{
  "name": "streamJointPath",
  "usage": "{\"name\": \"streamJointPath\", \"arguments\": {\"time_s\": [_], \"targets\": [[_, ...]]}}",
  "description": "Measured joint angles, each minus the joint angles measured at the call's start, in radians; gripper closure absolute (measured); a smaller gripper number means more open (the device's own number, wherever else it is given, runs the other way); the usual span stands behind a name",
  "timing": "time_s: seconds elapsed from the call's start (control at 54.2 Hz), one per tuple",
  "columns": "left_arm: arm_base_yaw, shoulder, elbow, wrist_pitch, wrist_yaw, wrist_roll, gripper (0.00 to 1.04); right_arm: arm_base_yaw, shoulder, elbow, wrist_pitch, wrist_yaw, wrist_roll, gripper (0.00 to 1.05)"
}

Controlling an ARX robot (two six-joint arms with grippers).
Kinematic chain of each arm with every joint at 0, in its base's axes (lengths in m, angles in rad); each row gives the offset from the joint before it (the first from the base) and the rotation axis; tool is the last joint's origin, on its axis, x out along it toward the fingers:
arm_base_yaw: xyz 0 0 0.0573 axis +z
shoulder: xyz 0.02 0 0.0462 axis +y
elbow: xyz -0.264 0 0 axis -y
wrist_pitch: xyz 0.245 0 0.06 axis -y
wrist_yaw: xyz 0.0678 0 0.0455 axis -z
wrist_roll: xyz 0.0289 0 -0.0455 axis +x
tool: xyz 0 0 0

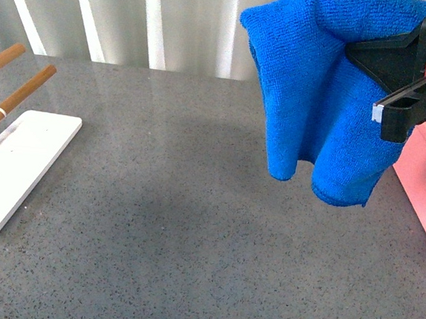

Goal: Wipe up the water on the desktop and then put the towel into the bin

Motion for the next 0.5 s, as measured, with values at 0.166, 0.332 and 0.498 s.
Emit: {"name": "streamJointPath", "arguments": {"time_s": [0.166, 0.332, 0.498], "targets": [[-0.072, -0.15, -0.092, -0.059, -0.075, -0.011, 1.01, -0.009, 0.0, 0.0, -0.002, 0.014, 0.0, 1.01], [-0.118, -0.263, -0.14, -0.128, -0.117, -0.011, 1.01, -0.018, 0.002, 0.0, -0.002, 0.024, 0.0, 1.01], [-0.161, -0.339, -0.194, -0.134, -0.166, -0.011, 1.01, -0.019, 0.005, 0.0, -0.001, 0.042, 0.003, 1.01]]}}
